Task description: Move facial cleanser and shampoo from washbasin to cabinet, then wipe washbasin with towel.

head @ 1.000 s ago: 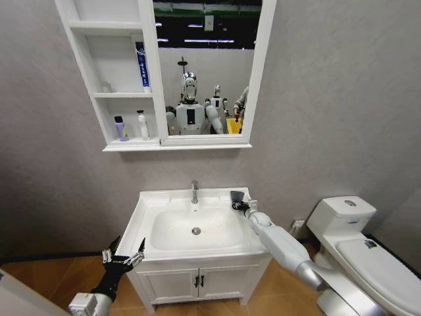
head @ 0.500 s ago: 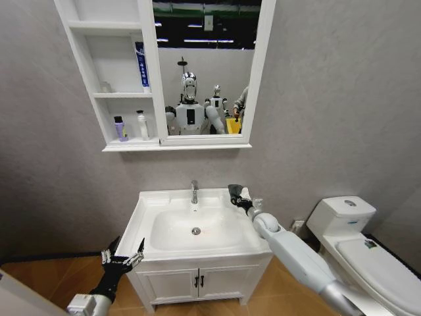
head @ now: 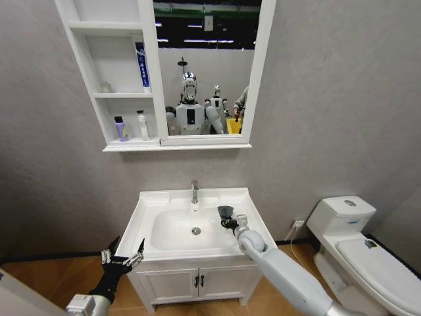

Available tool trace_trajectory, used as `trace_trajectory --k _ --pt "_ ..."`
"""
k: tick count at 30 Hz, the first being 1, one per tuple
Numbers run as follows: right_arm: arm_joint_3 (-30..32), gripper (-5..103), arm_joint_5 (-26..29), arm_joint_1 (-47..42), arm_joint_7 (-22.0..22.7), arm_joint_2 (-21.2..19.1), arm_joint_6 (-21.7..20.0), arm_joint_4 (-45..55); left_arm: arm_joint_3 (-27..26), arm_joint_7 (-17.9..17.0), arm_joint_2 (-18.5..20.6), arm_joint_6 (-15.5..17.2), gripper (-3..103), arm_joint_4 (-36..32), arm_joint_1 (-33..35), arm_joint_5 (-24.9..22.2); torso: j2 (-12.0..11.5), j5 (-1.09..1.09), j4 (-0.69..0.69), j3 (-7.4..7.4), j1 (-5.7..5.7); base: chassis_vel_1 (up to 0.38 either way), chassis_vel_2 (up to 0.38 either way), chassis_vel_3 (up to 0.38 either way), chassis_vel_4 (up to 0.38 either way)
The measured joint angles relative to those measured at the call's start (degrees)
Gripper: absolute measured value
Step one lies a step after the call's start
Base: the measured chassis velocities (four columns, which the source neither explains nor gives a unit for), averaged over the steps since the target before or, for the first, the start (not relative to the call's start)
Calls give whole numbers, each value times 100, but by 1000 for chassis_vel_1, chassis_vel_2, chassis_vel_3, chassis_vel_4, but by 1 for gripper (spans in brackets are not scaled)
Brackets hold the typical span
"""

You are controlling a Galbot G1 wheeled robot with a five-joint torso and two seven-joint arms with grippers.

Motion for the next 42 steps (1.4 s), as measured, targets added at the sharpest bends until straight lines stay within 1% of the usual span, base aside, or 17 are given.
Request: trace_trajectory --k 4,6,11,12,13,17,22,26,27,28,30,31,32,34,38,41,42 --pt "-94 3 10 82 -38 76 0 -148 -20 -1 -16 0 94 -3 -9 -9 0 0 -1 0 0 0 0 0 0" --pt "-222 3 43 164 -14 214 -4 -332 -36 -2 -48 -1 94 6 -20 -13 0 1 2 0 0 0 0 0 0" --pt "-360 3 48 142 -20 139 95 -415 -25 -5 -61 -11 94 68 -57 -10 0 0 2 0 0 0 0 0 0" --pt "-435 3 93 98 15 80 96 -416 -4 -18 -77 -14 94 108 -90 -8 0 0 -2 0 0 0 0 0 0" --pt "-480 3 133 69 57 61 87 -412 20 -28 -95 -18 94 136 -117 -2 0 2 -2 0 0 0 0 0 0" --pt "-552 3 250 44 202 119 60 -477 125 -34 -169 -32 94 188 -153 62 0 2 1 -1 -1 0 0 0 0" --pt "-704 3 348 127 167 179 62 -689 197 -35 -246 -53 94 176 -119 99 1 -1 1 -2 -1 0 0 0 0" --pt "-912 3 411 391 -23 623 103 -1308 189 -27 -311 -91 94 120 -34 171 2 -1 0 -3 -1 0 0 0 0" --pt "-1002 3 439 501 -137 774 112 -1553 158 -28 -320 -94 94 89 -6 167 2 -7 1 -4 -2 0 0 0 0" --pt "-1002 3 439 501 -137 774 112 -1553 158 -28 -320 -94 94 89 -6 167 2 -7 1 -4 -2 0 0 0 0" --pt "-1143 3 616 646 -288 1002 93 -1840 66 -34 -263 -79 94 49 31 126 2 -4 1 -3 0 0 0 0 0" --pt "-1143 3 616 646 -288 1002 93 -1840 66 -34 -263 -79 94 49 31 126 2 -4 1 -3 0 0 0 0 0" --pt "-1206 3 750 734 -358 1196 66 -2042 -34 -35 -196 -70 94 34 60 105 1 2 0 -1 1 0 0 0 0" --pt "-1213 3 844 809 -414 1409 59 -2245 -105 -38 -185 -66 94 27 92 96 1 2 -4 0 0 0 0 0 0" --pt "-1204 3 1049 879 -487 1554 16 -2318 -89 -37 -295 -73 94 20 134 164 0 1 -2 2 0 0 0 0 0" --pt "-1215 3 1591 977 -680 1684 -77 -2283 23 -13 -481 -111 94 36 170 347 -1 1 -1 3 0 0 0 0 0" --pt "-1215 3 1591 977 -680 1684 -77 -2283 23 -13 -481 -111 94 36 170 347 -1 1 -1 3 0 0 0 0 0"
